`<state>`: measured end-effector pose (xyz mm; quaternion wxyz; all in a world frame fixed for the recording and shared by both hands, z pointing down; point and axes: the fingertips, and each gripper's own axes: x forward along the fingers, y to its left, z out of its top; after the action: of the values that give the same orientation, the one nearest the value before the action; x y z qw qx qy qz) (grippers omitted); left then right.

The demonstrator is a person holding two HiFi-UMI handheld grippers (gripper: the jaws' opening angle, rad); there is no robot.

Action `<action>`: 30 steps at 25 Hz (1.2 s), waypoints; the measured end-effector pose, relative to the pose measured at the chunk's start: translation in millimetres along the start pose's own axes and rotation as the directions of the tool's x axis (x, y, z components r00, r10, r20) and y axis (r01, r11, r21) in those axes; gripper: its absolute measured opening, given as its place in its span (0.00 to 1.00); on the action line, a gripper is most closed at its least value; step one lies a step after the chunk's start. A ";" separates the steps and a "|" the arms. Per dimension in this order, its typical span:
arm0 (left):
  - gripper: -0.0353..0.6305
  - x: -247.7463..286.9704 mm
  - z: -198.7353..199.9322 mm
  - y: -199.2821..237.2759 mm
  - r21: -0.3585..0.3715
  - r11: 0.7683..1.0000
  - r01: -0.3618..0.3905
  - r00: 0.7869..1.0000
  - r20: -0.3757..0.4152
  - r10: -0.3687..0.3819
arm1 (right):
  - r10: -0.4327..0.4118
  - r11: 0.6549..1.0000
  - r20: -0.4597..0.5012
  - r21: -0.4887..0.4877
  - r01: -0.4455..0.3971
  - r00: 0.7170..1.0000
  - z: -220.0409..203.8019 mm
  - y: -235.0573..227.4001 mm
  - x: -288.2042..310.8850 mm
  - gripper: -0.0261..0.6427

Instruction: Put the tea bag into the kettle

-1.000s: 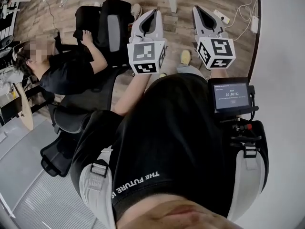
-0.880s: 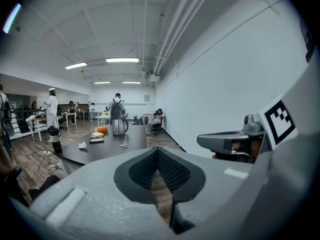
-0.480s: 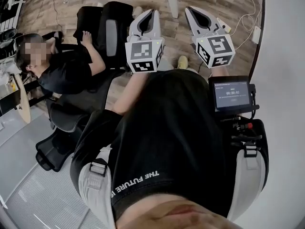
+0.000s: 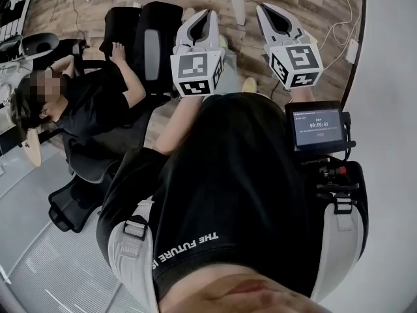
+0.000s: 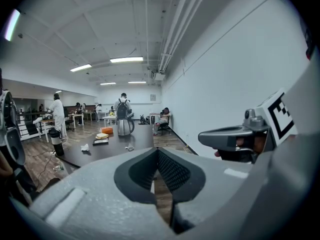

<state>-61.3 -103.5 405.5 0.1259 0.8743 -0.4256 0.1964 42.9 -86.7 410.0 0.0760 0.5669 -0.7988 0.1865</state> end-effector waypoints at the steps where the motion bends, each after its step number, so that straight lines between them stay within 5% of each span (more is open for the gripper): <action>1: 0.06 1.9 -0.5 -0.5 -0.001 1.000 0.004 1.000 -0.002 -0.004 | -0.004 1.000 -0.003 -0.001 0.004 1.000 -1.1 -1.2 -0.2 0.05; 30: 0.06 38.3 10.6 -13.4 0.040 0.993 0.112 0.994 -0.003 -0.112 | -0.096 0.995 -0.023 0.009 0.097 0.995 -6.0 -23.6 -6.0 0.05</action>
<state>-26.7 -126.1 412.7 0.1196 0.8991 -0.3718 0.1979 66.5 -85.9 418.5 0.0910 0.6031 -0.7686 0.1931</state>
